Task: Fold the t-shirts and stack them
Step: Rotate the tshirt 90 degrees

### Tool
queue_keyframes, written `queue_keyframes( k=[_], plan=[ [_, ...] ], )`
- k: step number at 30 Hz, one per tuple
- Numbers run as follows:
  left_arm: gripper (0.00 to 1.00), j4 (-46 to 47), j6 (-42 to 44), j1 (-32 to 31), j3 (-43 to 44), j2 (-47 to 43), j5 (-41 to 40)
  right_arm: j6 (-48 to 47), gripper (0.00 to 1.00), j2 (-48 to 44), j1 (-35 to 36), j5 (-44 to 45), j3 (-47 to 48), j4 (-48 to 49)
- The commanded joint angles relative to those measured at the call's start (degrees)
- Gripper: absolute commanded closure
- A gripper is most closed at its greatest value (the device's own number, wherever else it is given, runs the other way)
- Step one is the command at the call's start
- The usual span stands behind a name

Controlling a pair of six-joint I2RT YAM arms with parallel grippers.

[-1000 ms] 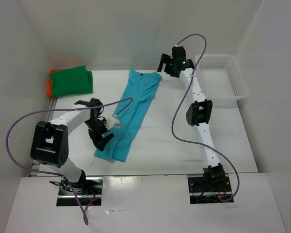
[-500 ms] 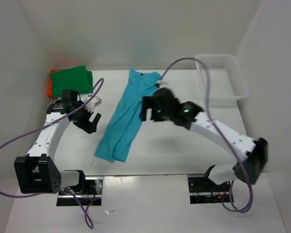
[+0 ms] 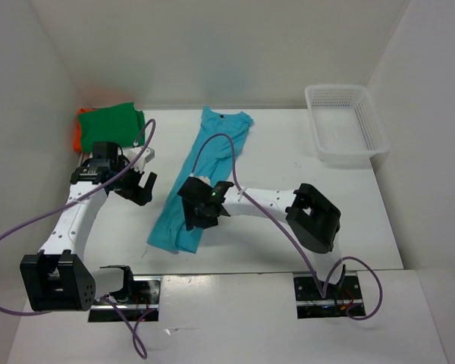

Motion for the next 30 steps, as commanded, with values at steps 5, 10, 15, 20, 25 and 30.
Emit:
queue_keyframes(
  k=[5, 10, 15, 20, 25, 30],
  plan=[
    [0.01, 1.9, -0.4, 0.4, -1.2, -1.4, 0.7, -1.7, 0.39, 6.9, 1.0, -4.7, 6.2, -2.7],
    [0.01, 1.9, 0.2, 0.4, -1.2, -1.9, 0.1, 0.0, 0.36, 7.4, 0.4, -4.7, 5.5, -3.2],
    [0.01, 1.9, 0.7, 0.4, -1.2, -1.9, 0.1, -1.3, 0.60, 11.2, 0.4, -7.1, 4.9, -5.3],
    [0.01, -0.1, 4.8, -0.8, -1.2, -2.5, 1.4, 2.4, 1.00, -0.8, -5.2, -9.3, -12.2, 0.0],
    [0.01, -1.8, 17.6, -10.5, 0.7, -4.2, -1.9, 1.8, 1.00, -12.6, -11.2, -8.8, -23.3, -1.1],
    [0.01, -4.2, 34.3, -26.9, 1.4, -3.5, -7.3, -0.5, 0.91, -21.9, -13.8, -11.9, -33.2, -1.7]
  ],
)
